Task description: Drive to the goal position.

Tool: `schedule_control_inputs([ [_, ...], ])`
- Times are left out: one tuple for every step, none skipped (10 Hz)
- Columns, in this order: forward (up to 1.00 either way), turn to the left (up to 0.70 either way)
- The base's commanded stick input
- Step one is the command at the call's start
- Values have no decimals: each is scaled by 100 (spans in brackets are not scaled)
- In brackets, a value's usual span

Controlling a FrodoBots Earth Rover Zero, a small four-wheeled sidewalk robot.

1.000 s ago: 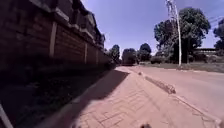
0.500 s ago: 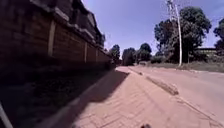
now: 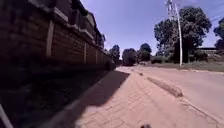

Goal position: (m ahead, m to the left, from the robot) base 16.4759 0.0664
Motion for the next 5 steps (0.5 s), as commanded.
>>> schedule_control_inputs([
  [30, 0],
  [30, 0],
  [30, 0],
  [30, 0],
  [30, 0],
])
